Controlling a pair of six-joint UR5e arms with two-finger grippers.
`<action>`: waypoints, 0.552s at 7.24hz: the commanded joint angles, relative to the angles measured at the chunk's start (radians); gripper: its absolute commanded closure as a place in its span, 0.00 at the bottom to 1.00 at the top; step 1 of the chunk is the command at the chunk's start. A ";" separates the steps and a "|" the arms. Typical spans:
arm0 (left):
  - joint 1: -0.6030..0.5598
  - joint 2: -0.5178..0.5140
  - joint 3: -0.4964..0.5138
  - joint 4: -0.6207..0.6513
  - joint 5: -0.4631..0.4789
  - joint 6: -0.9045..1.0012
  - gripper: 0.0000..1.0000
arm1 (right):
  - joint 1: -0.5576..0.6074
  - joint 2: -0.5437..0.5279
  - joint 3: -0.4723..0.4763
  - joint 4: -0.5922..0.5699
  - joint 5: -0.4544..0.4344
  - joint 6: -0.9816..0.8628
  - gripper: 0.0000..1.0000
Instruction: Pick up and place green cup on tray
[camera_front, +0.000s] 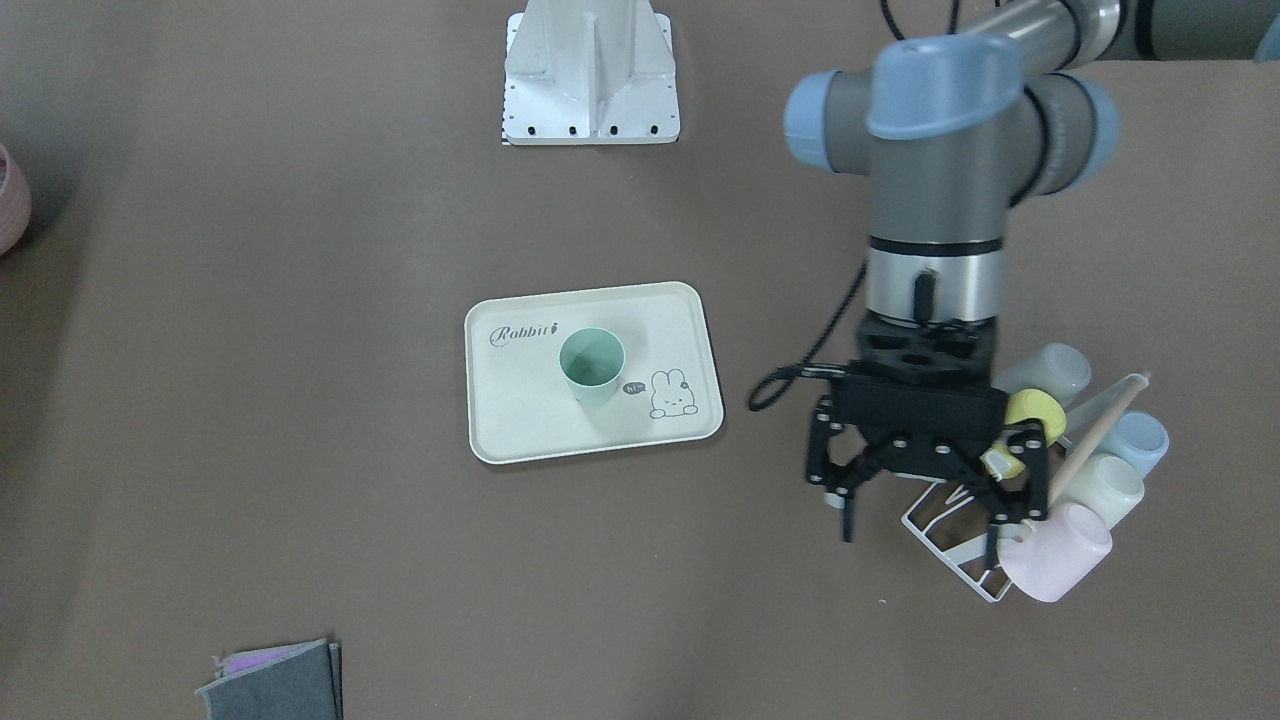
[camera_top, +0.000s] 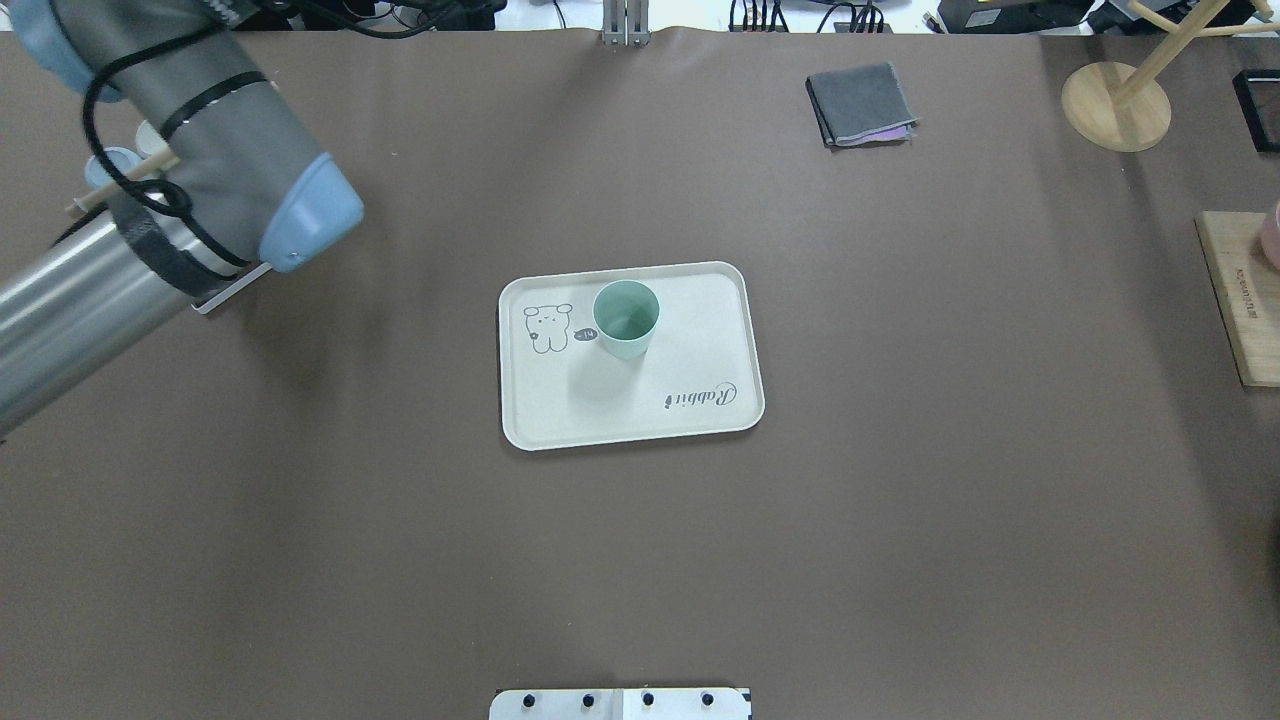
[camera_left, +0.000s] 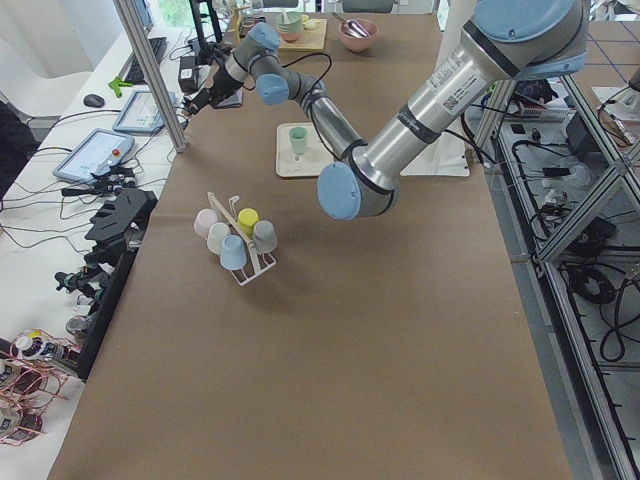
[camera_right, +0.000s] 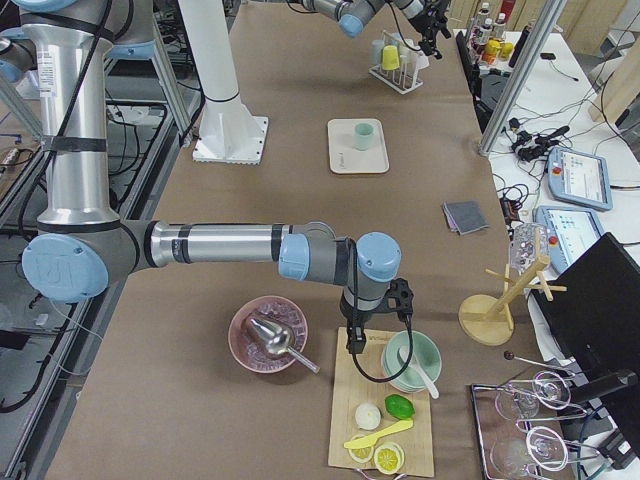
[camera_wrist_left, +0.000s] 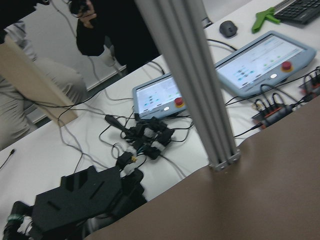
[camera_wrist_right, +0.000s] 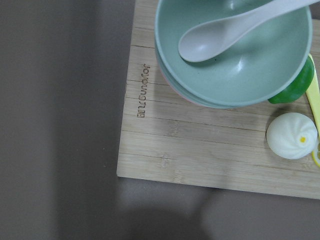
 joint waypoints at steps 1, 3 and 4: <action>-0.218 0.177 -0.028 0.013 -0.378 0.000 0.01 | 0.000 0.001 0.000 0.000 0.002 0.001 0.00; -0.366 0.297 -0.018 0.021 -0.619 0.001 0.01 | 0.000 0.001 0.002 0.000 0.002 0.001 0.00; -0.407 0.345 0.041 0.015 -0.697 0.001 0.01 | 0.000 0.001 0.003 0.000 0.002 0.002 0.00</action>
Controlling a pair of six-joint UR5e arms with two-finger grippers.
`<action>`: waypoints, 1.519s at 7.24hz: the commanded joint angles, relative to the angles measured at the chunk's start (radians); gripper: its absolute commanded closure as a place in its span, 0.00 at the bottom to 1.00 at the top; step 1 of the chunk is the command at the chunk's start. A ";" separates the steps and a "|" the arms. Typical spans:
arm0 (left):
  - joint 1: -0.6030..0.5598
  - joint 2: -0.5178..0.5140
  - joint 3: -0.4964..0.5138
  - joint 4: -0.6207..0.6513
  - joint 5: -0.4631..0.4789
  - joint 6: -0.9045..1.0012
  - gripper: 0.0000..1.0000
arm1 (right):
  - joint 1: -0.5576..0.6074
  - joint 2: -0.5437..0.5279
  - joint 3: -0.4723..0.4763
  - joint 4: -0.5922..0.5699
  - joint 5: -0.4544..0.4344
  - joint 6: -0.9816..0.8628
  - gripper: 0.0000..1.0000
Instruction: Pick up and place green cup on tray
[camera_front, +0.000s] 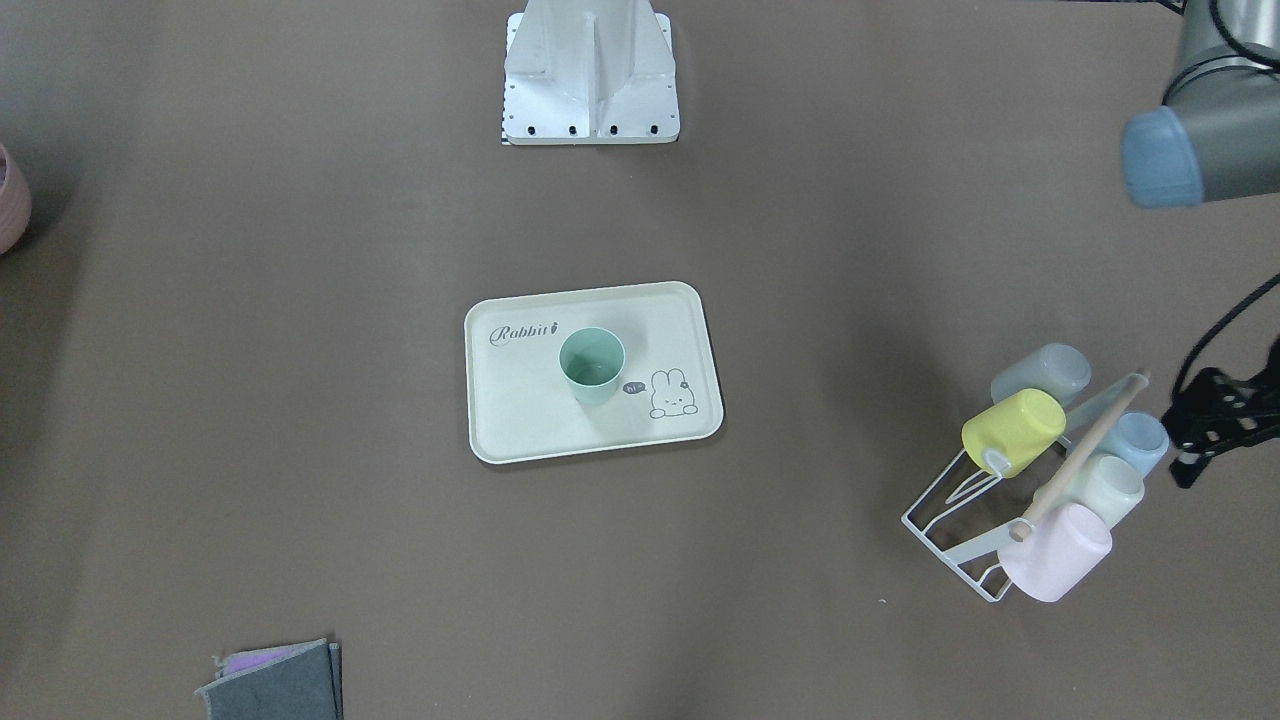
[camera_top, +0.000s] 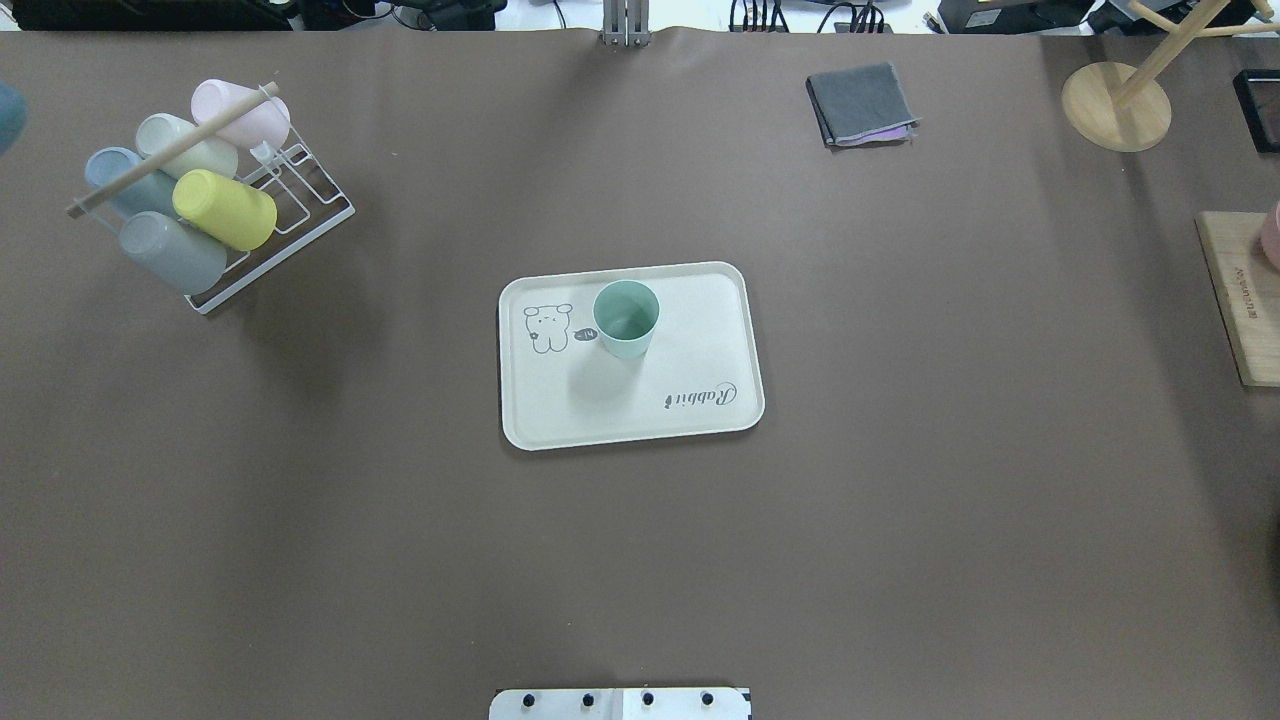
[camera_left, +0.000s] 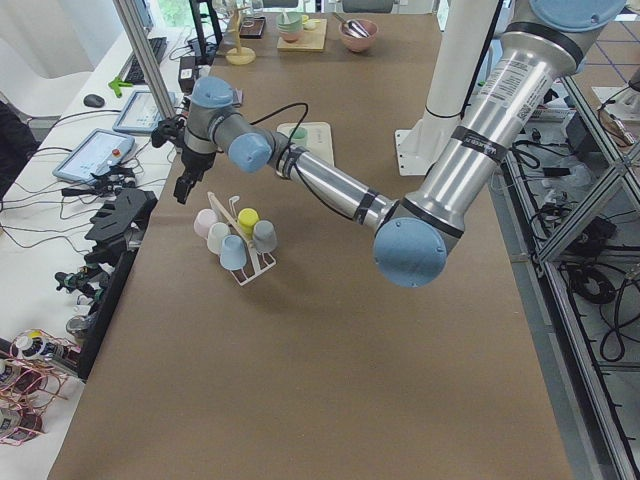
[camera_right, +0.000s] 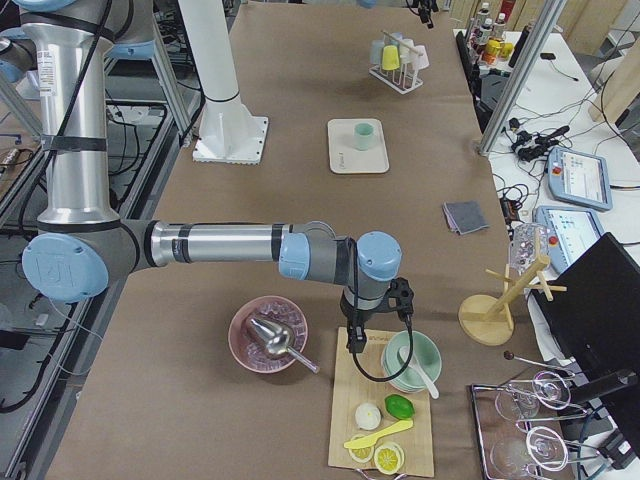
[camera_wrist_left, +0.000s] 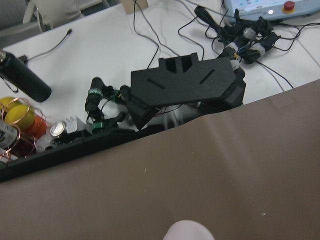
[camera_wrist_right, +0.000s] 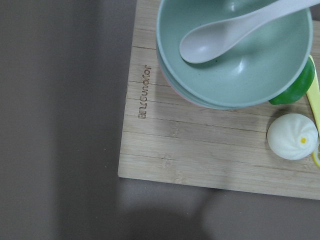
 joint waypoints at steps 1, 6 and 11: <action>-0.106 0.118 0.094 -0.015 -0.148 0.011 0.01 | 0.000 -0.002 0.002 0.000 0.002 0.003 0.00; -0.195 0.268 0.195 0.076 -0.515 0.002 0.01 | -0.003 -0.003 0.002 0.000 0.008 0.006 0.00; -0.254 0.341 0.167 0.076 -0.453 0.014 0.01 | -0.014 -0.005 -0.006 -0.002 0.011 0.006 0.00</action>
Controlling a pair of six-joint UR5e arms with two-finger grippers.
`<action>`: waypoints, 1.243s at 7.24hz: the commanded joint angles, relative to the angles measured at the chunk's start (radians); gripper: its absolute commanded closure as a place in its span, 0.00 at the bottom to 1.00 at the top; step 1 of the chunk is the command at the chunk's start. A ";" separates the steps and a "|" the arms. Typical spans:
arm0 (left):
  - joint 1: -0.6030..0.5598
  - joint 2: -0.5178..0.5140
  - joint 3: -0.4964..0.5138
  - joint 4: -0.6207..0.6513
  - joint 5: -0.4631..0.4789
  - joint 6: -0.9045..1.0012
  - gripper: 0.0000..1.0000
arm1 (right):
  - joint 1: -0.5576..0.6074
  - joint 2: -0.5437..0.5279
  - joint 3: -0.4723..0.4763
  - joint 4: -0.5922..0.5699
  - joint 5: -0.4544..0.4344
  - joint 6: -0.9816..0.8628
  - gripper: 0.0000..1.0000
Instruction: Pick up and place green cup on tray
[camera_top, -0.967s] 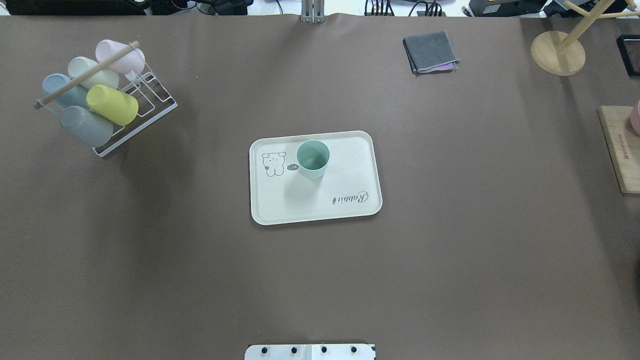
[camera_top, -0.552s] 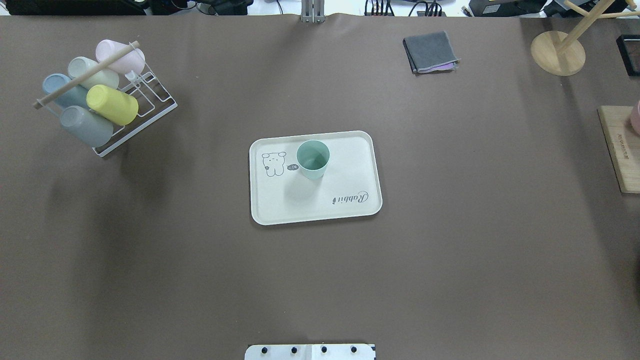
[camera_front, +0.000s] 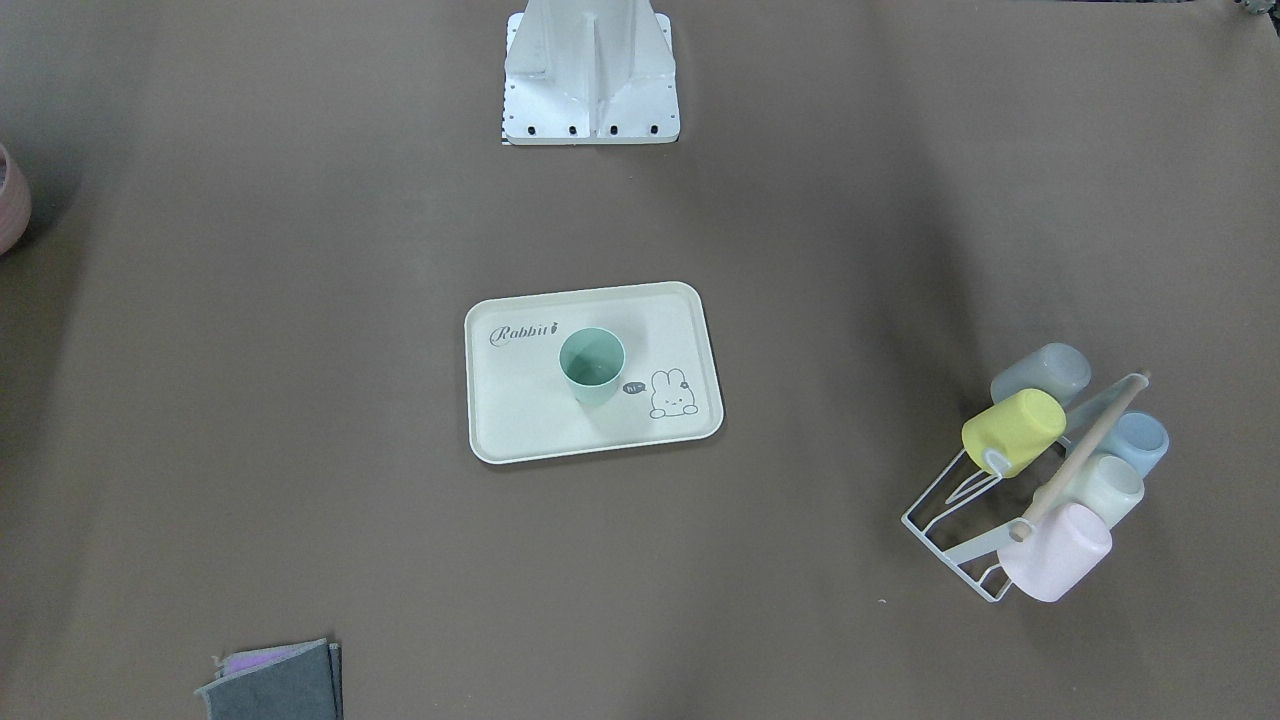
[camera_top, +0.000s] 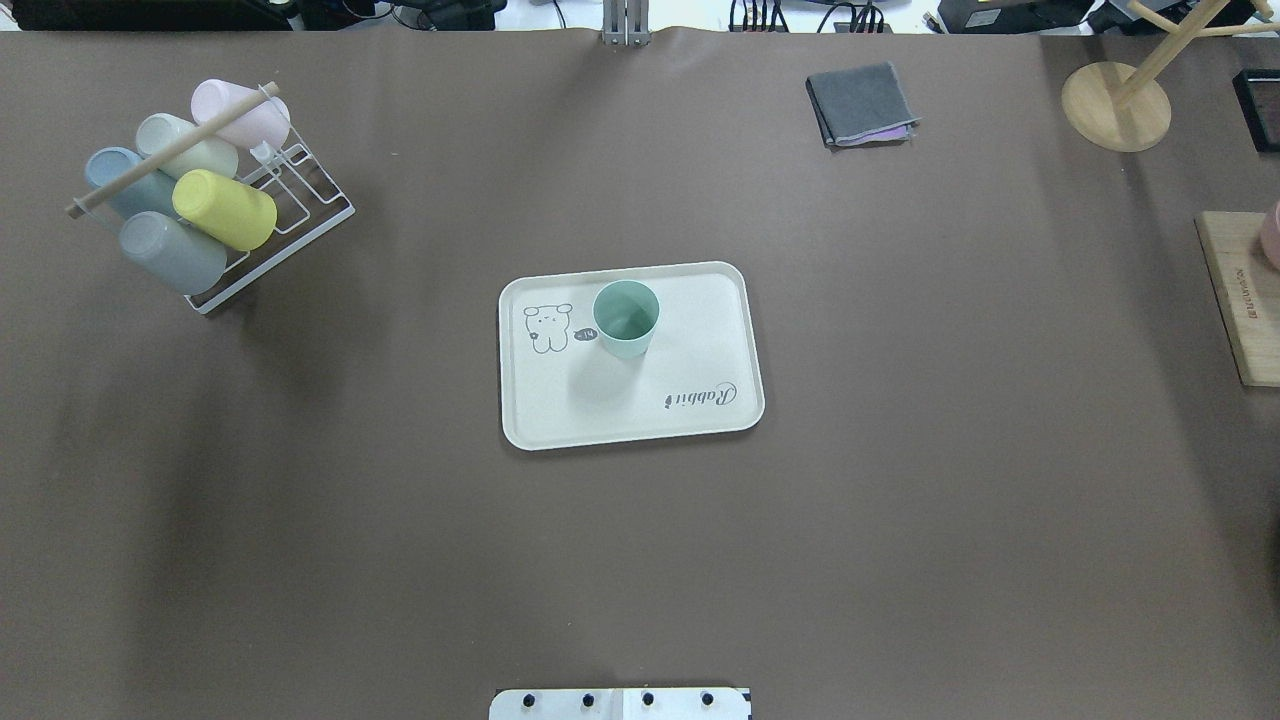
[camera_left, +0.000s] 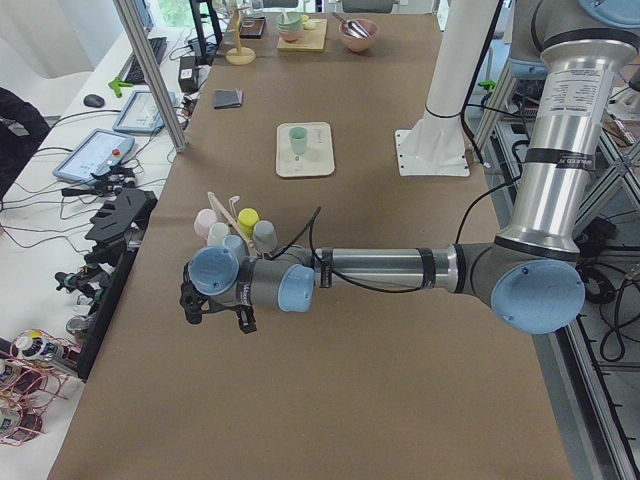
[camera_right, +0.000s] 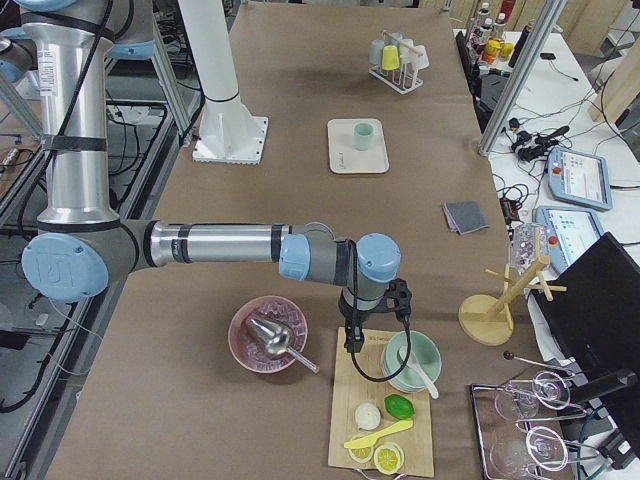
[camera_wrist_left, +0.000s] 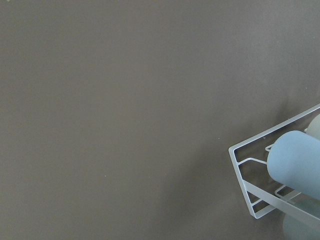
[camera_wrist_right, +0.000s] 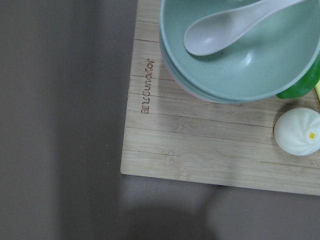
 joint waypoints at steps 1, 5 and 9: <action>-0.007 0.018 -0.013 -0.003 0.045 0.000 0.01 | -0.001 0.000 -0.001 -0.002 0.002 0.000 0.00; -0.007 -0.001 -0.090 0.223 0.159 0.350 0.01 | -0.001 0.001 0.000 0.000 0.024 0.000 0.00; 0.000 0.021 -0.144 0.235 0.257 0.355 0.01 | -0.001 0.001 0.005 0.000 0.032 0.000 0.00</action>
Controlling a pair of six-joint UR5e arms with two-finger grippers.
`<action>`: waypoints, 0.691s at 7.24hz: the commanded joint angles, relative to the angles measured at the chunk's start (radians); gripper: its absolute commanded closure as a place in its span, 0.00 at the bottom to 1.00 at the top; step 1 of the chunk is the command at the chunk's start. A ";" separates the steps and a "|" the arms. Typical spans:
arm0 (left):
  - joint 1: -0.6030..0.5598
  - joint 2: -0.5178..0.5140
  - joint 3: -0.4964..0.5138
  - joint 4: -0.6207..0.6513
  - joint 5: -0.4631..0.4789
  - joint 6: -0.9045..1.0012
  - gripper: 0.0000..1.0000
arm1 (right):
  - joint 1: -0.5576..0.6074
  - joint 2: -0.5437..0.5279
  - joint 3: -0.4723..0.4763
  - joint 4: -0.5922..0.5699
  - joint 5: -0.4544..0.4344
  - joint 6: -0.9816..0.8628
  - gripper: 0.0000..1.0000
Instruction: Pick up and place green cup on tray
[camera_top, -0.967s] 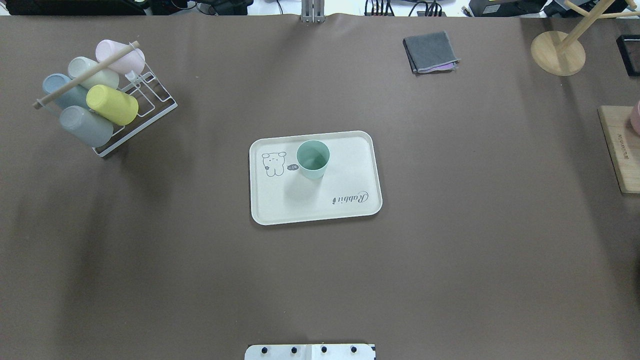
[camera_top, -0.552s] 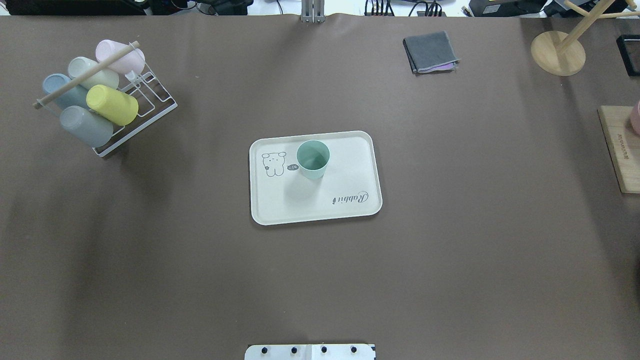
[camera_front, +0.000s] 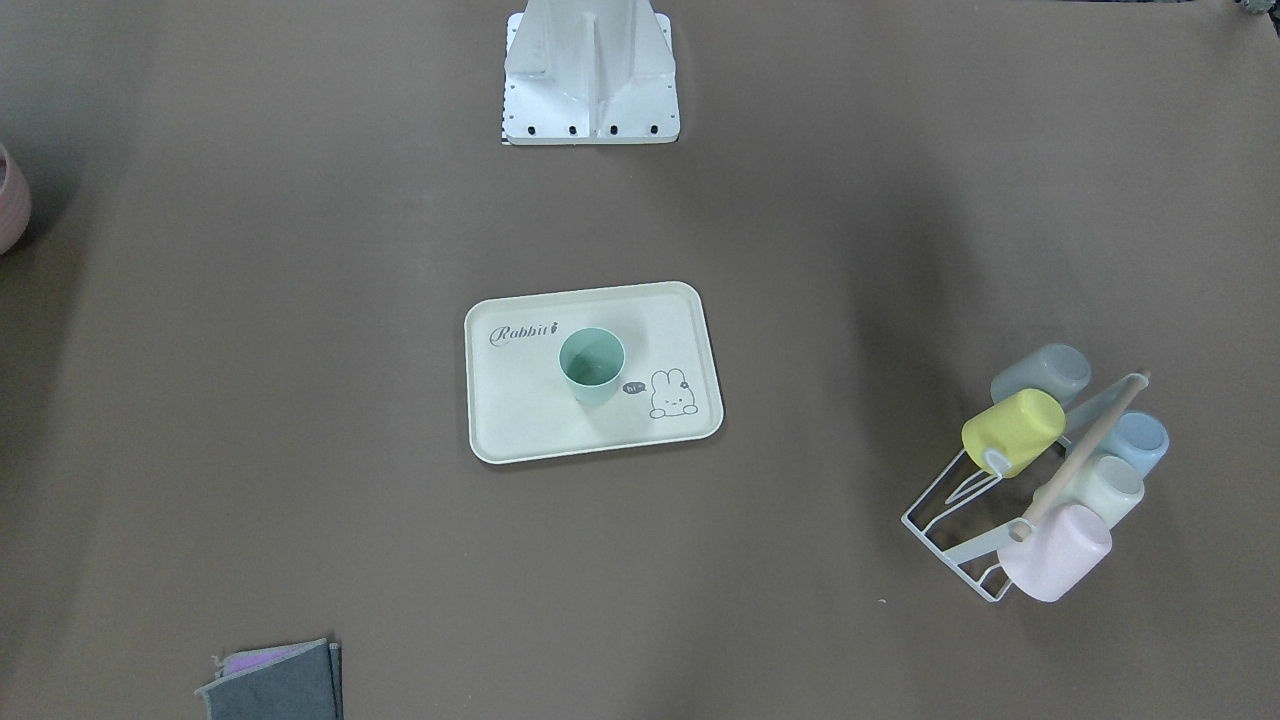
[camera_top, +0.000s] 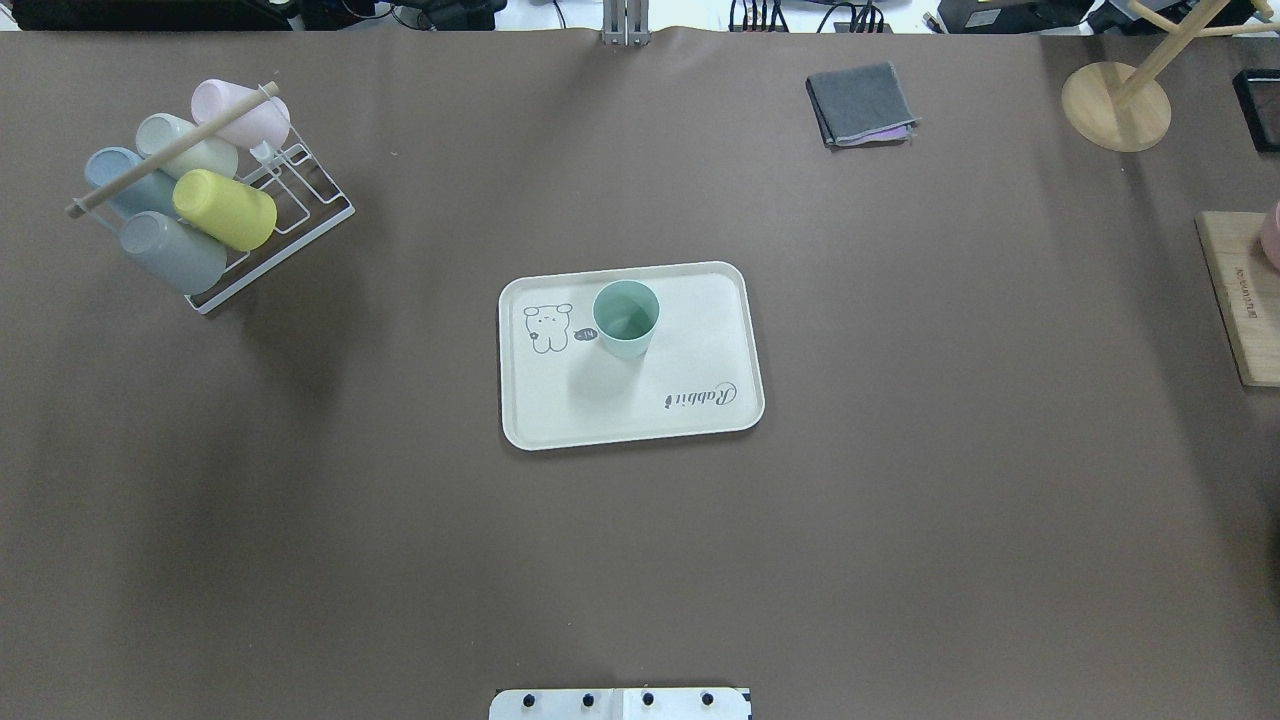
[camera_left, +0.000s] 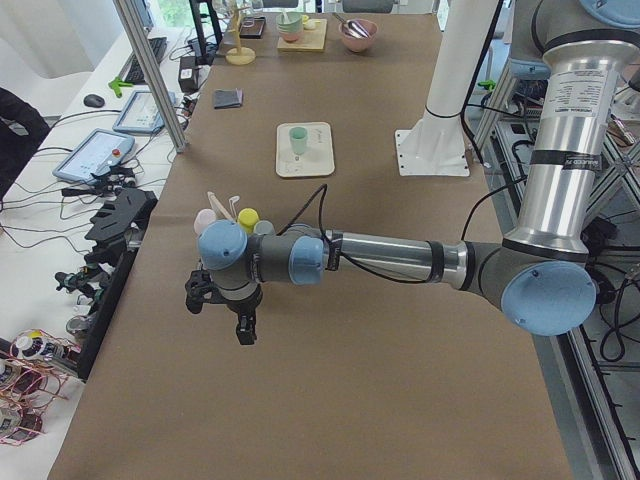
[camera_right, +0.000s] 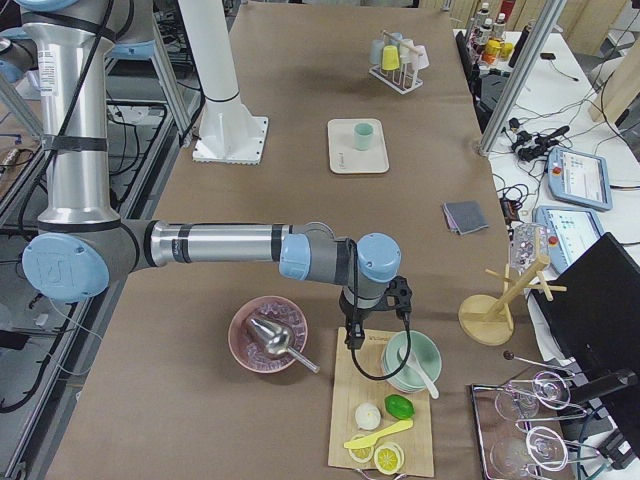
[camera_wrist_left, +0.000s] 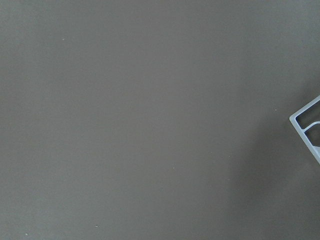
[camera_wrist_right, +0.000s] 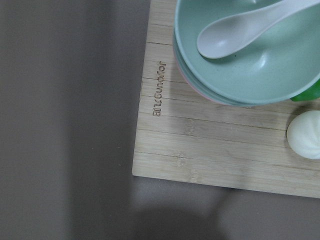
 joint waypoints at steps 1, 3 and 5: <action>0.000 0.007 0.026 0.003 0.001 0.001 0.01 | 0.000 -0.001 0.002 -0.001 0.001 0.000 0.00; -0.005 0.006 0.023 0.005 0.003 0.001 0.01 | 0.002 -0.006 0.006 -0.001 0.027 0.002 0.00; -0.008 0.006 0.020 0.020 -0.003 0.001 0.01 | 0.003 -0.012 -0.001 -0.001 0.035 0.002 0.00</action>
